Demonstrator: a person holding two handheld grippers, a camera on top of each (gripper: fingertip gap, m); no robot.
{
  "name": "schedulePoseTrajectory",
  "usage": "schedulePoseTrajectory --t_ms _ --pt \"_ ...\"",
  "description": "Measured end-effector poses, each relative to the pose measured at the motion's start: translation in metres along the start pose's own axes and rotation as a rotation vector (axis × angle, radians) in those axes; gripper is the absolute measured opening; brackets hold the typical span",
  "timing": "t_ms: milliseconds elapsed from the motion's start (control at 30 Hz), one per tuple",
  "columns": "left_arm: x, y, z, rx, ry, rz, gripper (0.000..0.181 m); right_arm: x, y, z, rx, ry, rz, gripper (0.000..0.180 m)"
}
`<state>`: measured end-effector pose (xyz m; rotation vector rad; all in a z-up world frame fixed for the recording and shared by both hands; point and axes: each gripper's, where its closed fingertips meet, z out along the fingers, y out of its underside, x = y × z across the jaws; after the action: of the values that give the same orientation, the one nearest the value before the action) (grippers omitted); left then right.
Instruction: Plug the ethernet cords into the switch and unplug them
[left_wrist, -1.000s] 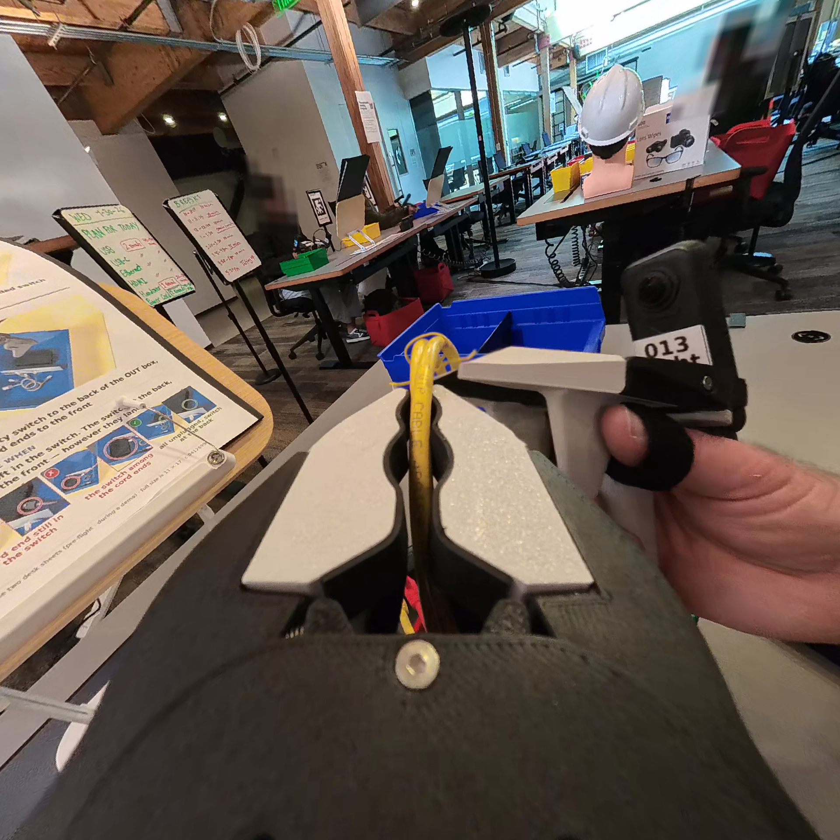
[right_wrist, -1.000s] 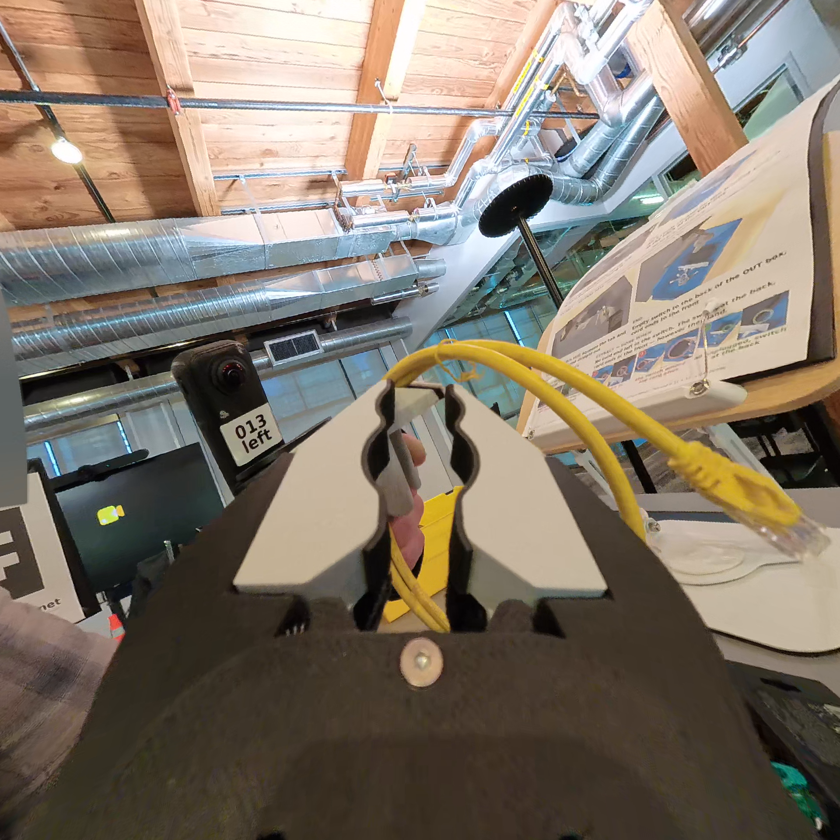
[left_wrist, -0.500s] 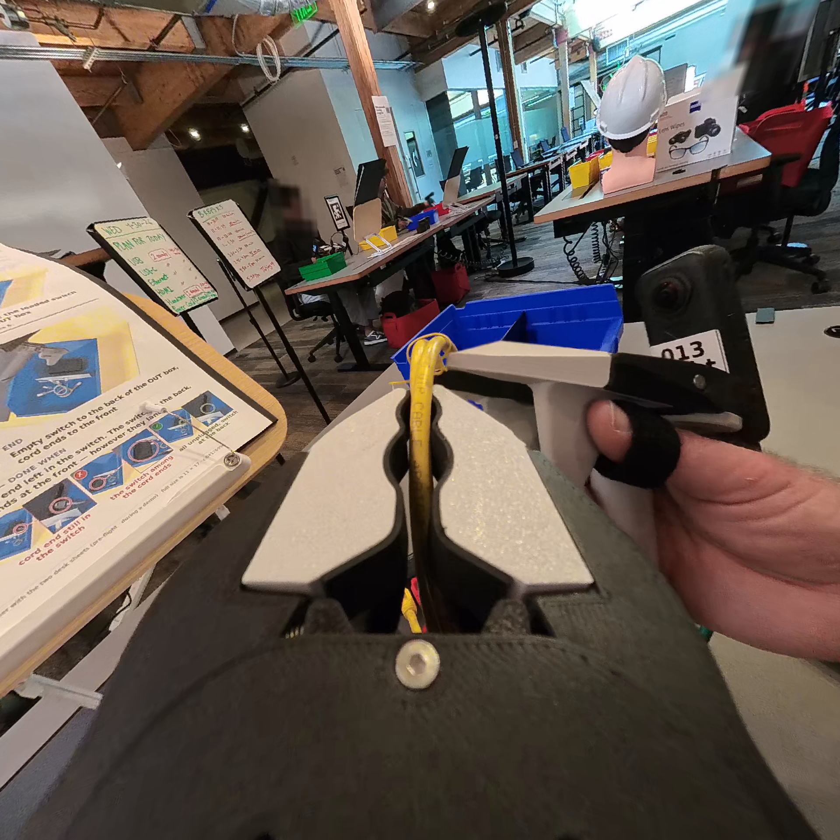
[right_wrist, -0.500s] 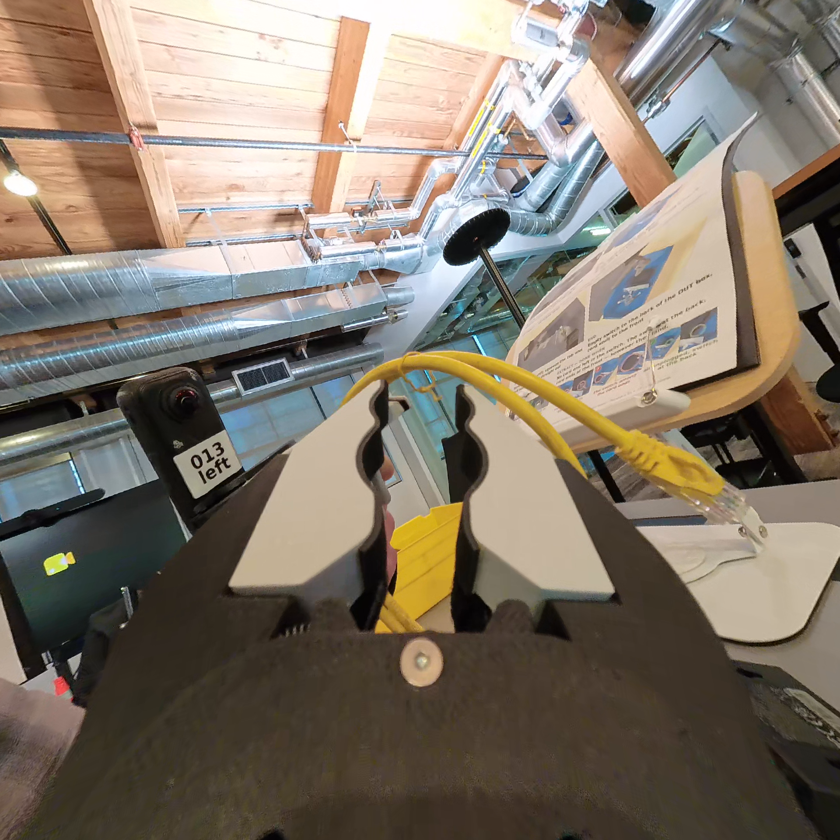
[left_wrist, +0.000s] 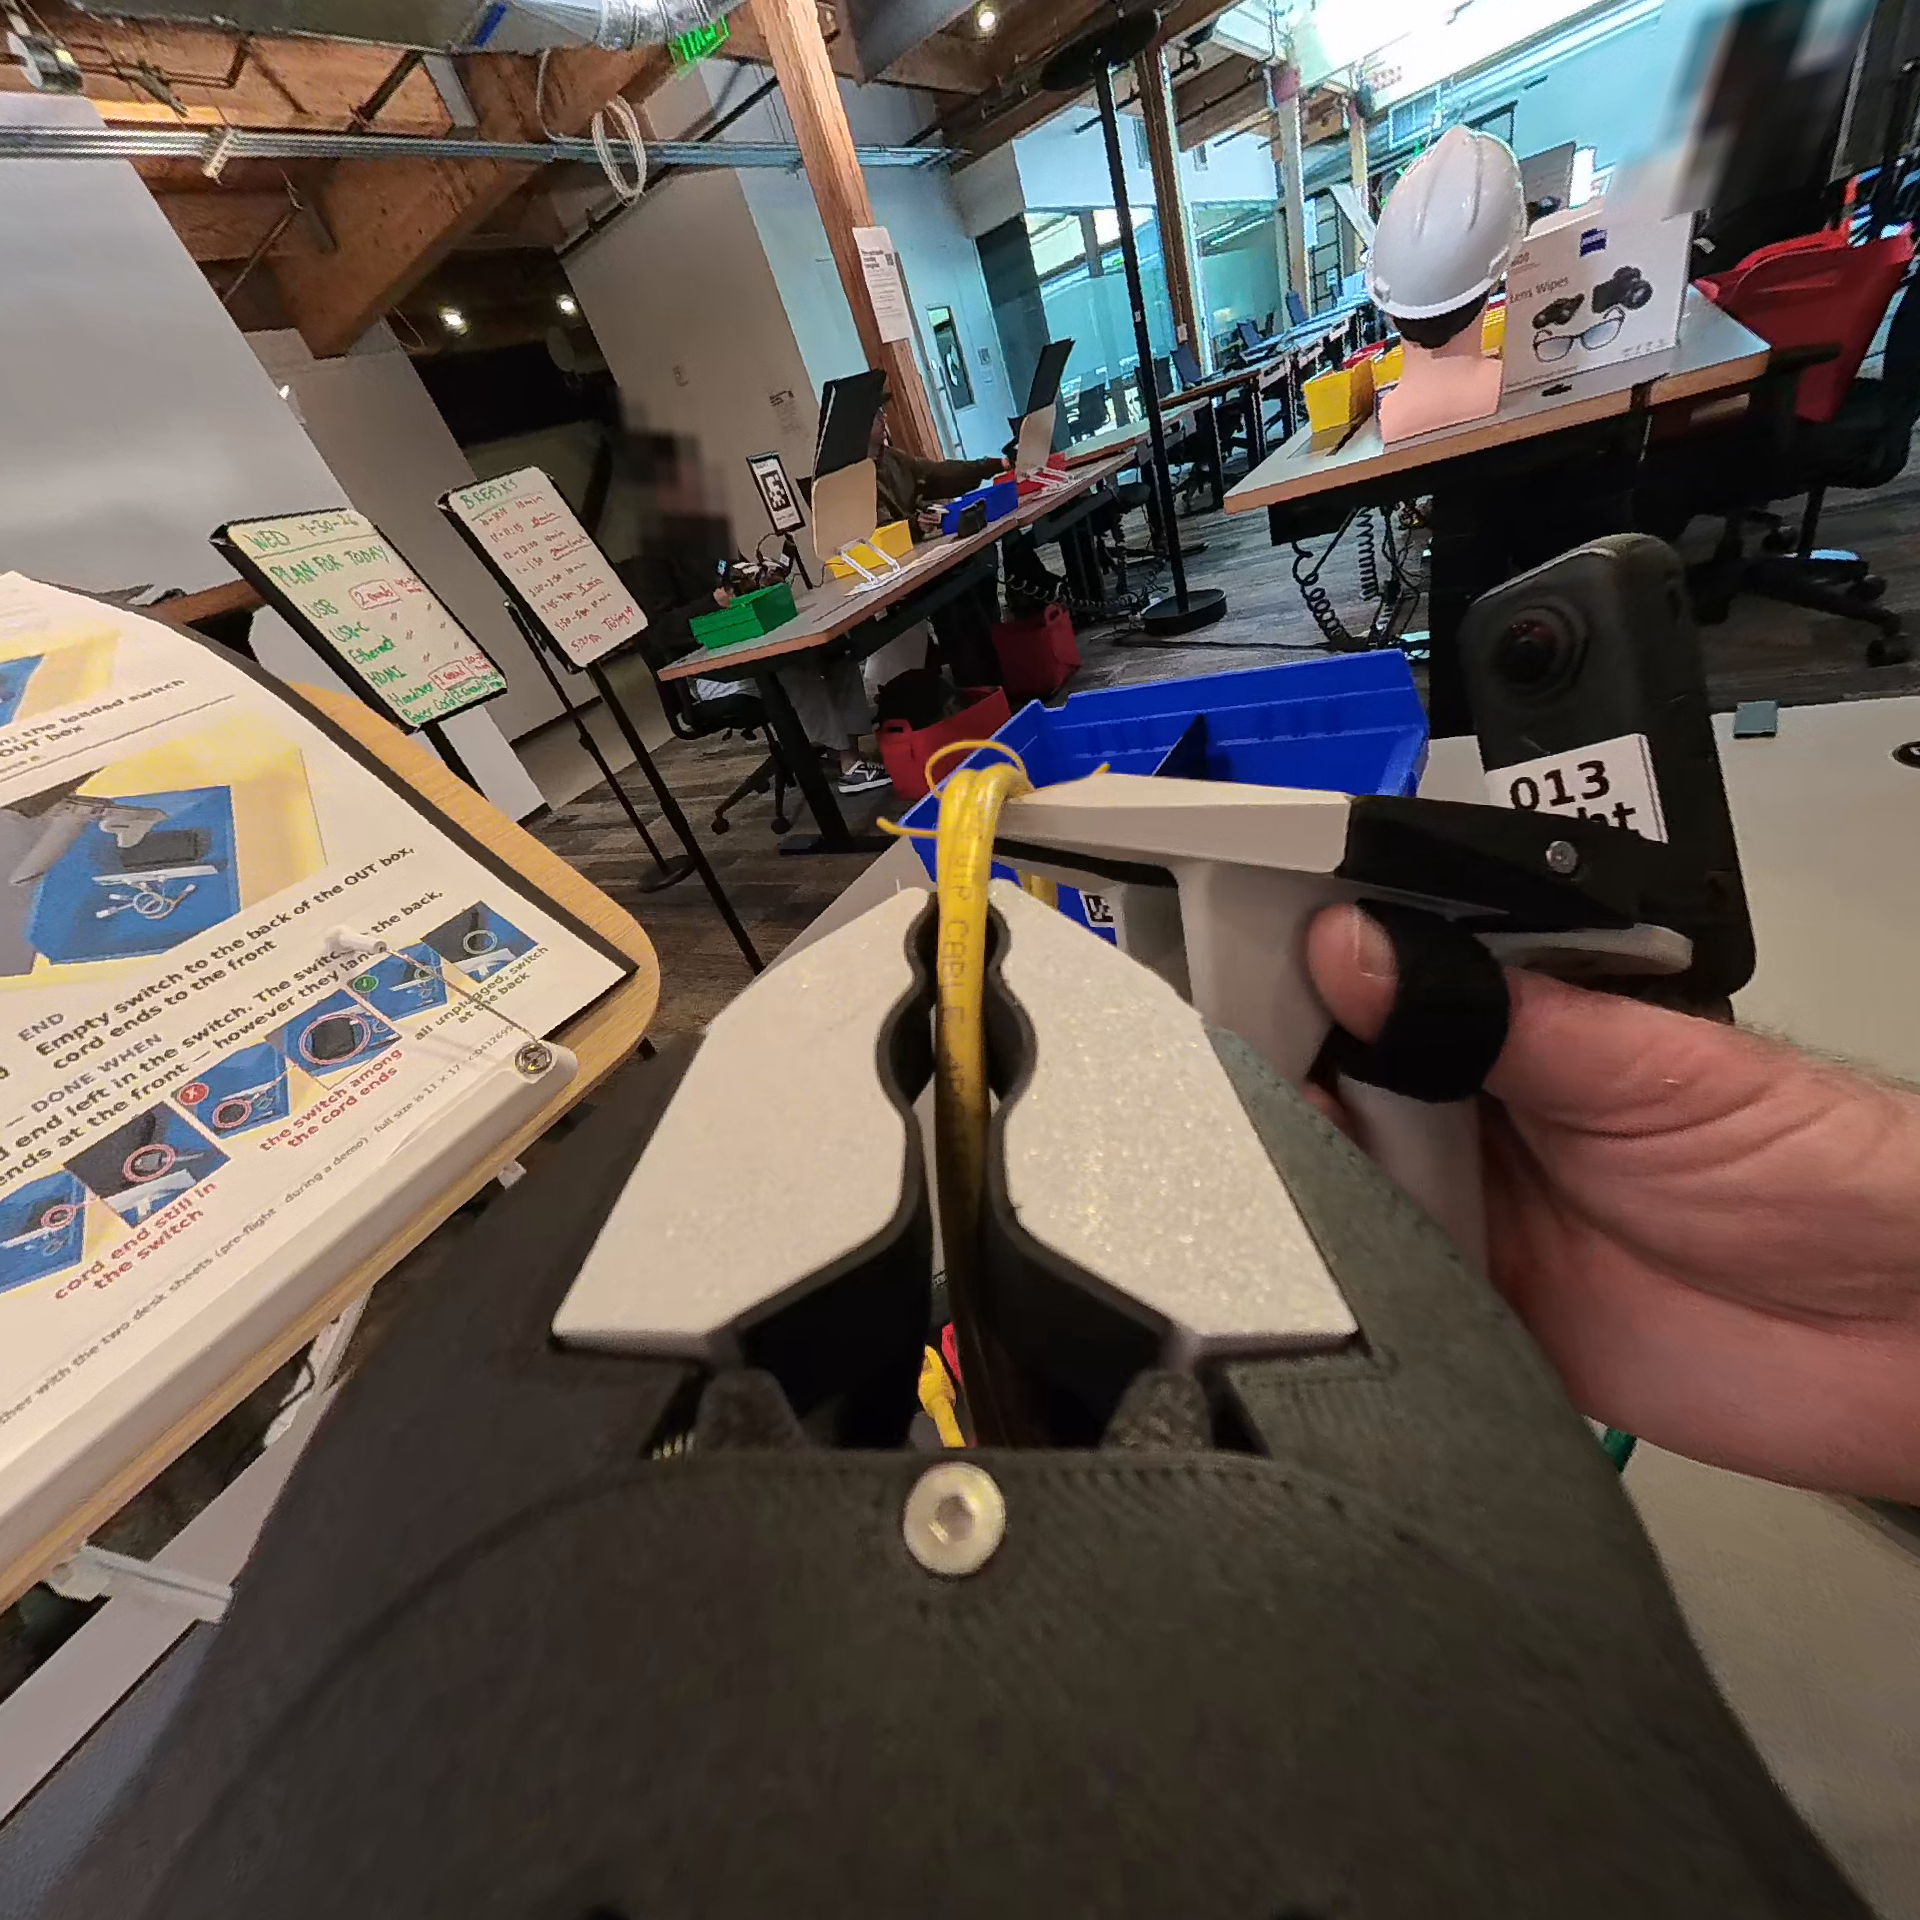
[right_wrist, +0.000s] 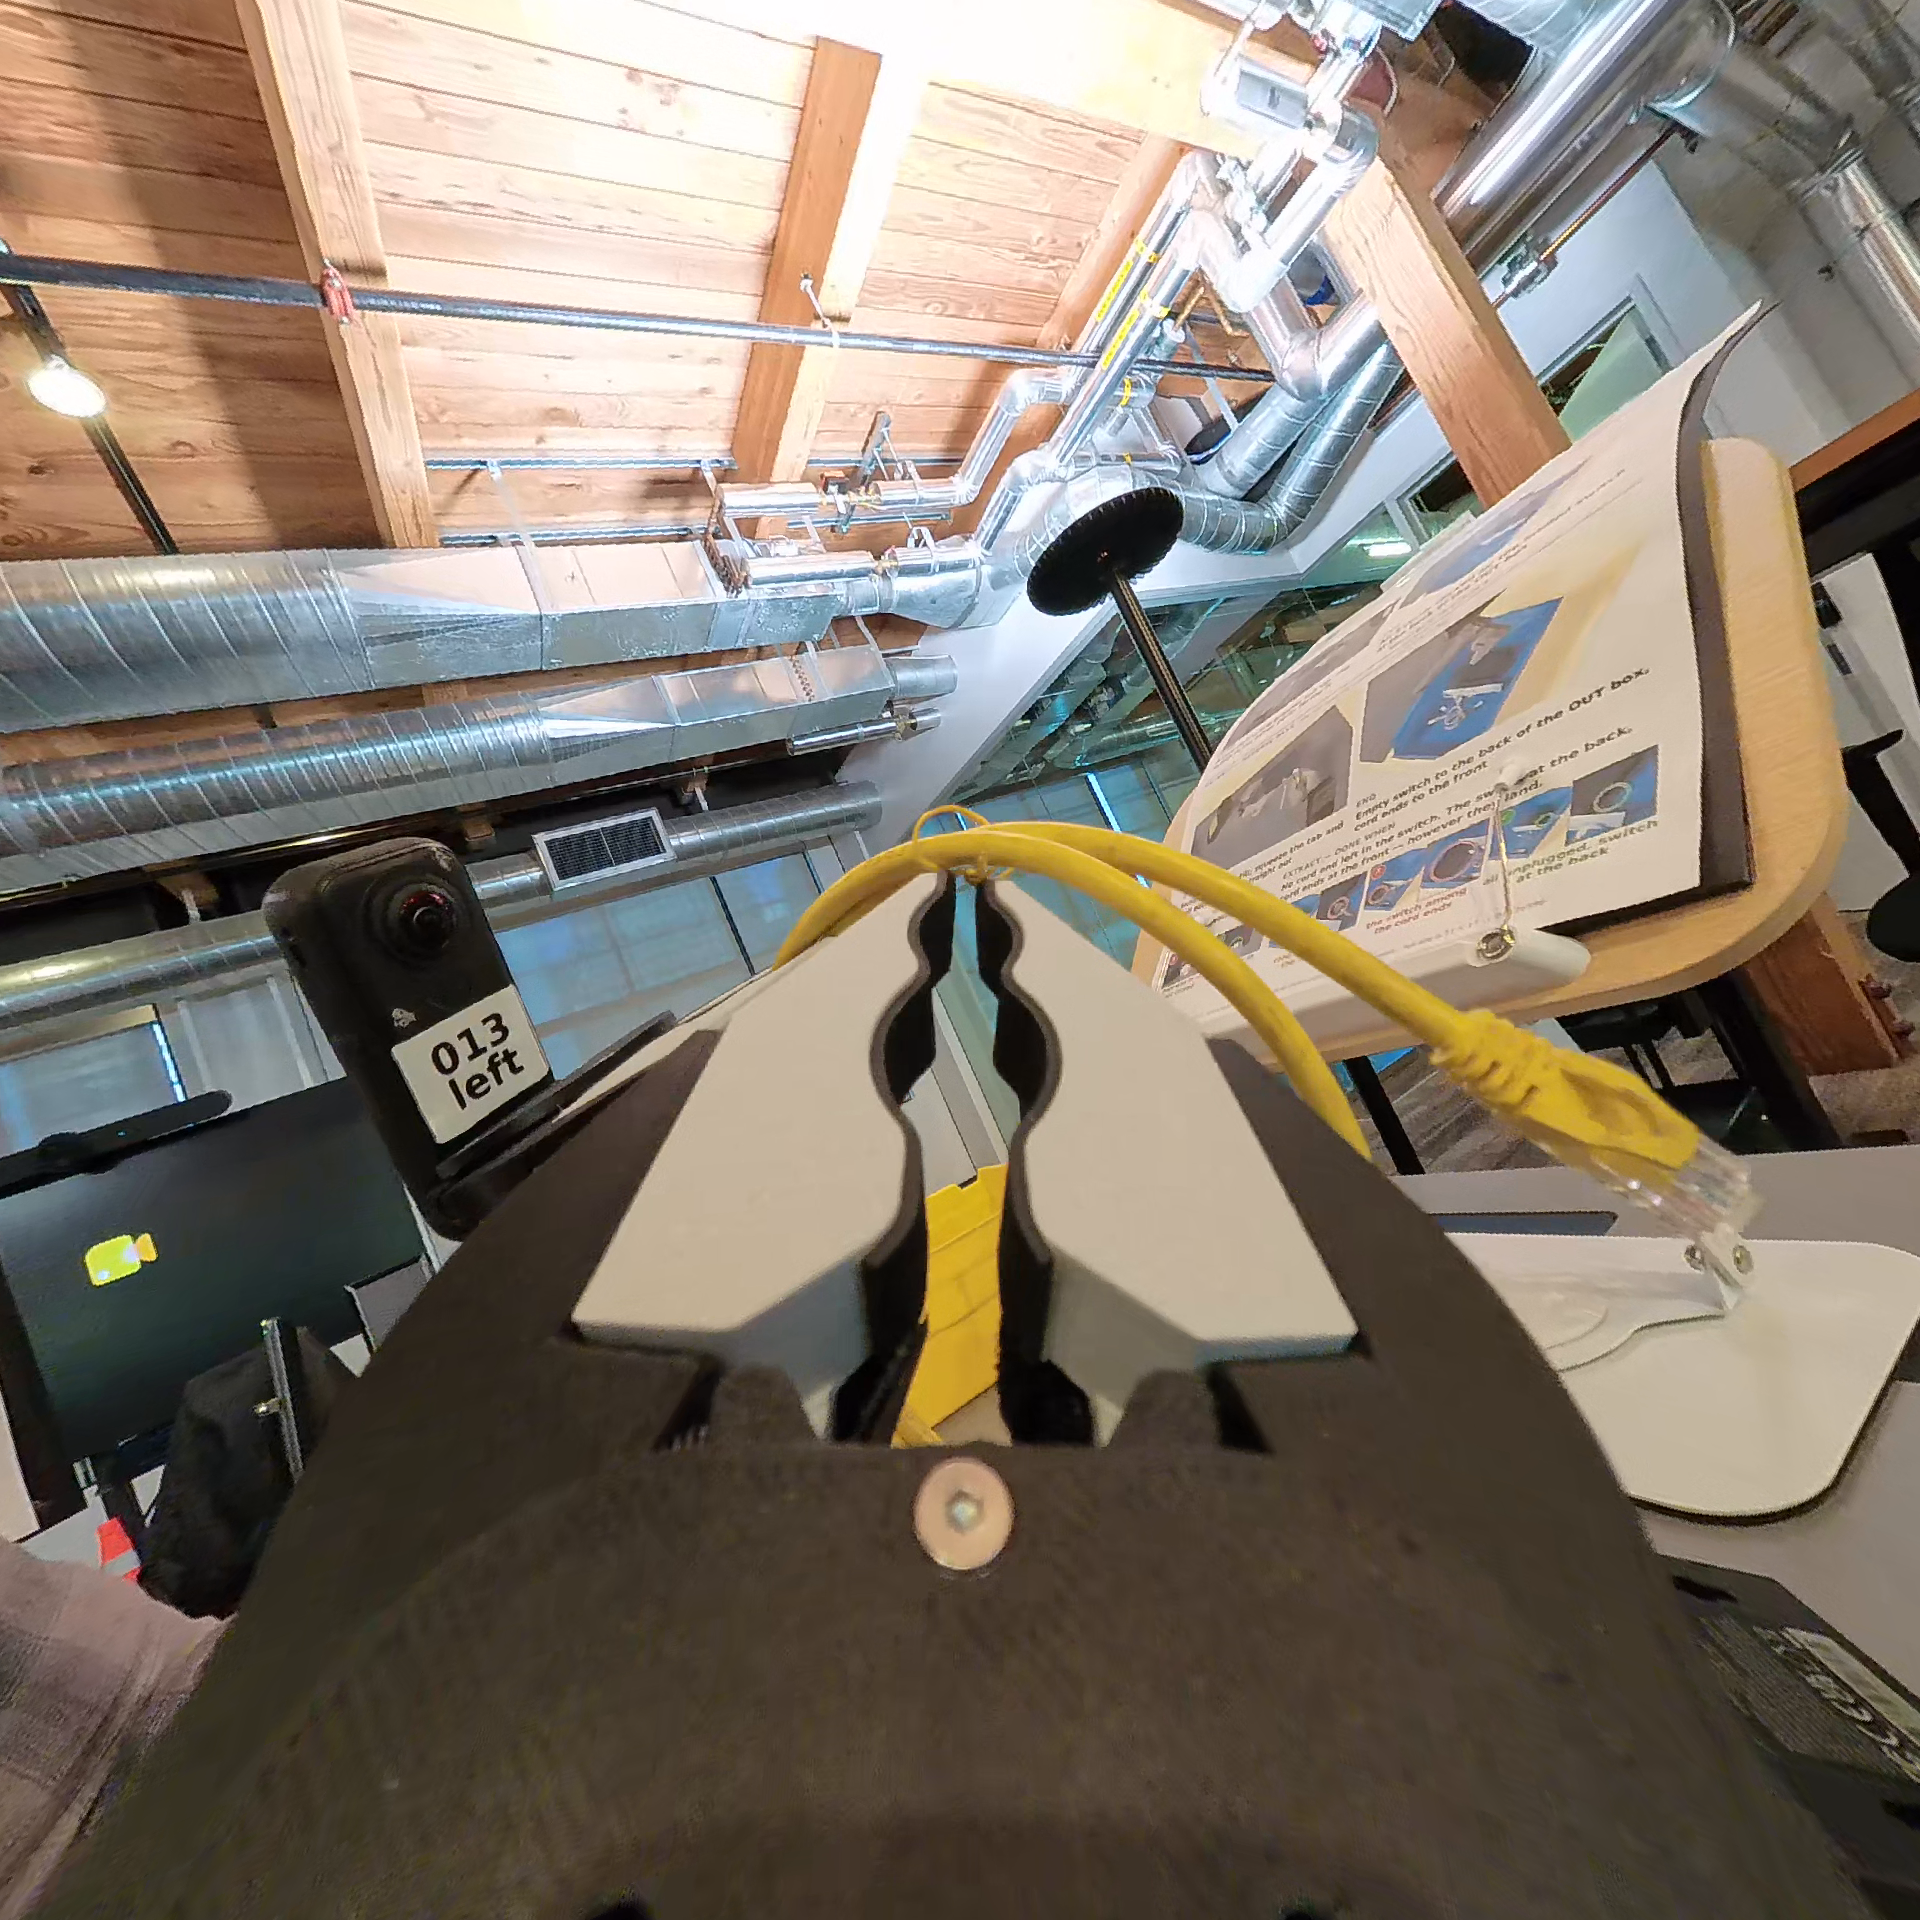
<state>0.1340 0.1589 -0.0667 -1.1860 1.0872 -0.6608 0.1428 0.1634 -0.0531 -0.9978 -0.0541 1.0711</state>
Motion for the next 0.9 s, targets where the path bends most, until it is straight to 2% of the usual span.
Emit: schedulePoseTrajectory --t_ms 367,467,900 --pt "-0.003 0.001 0.000 -0.001 -0.011 -0.008 0.005 -0.002 0.004 -0.002 -0.014 -0.009 -0.013 0.000" --pt "-0.003 0.002 0.000 -0.001 -0.012 -0.007 0.004 0.002 0.005 -0.003 -0.014 0.009 0.010 0.019" --pt "-0.003 0.001 -0.001 0.003 -0.024 -0.007 0.004 0.009 0.002 -0.007 0.023 0.043 0.024 0.023"
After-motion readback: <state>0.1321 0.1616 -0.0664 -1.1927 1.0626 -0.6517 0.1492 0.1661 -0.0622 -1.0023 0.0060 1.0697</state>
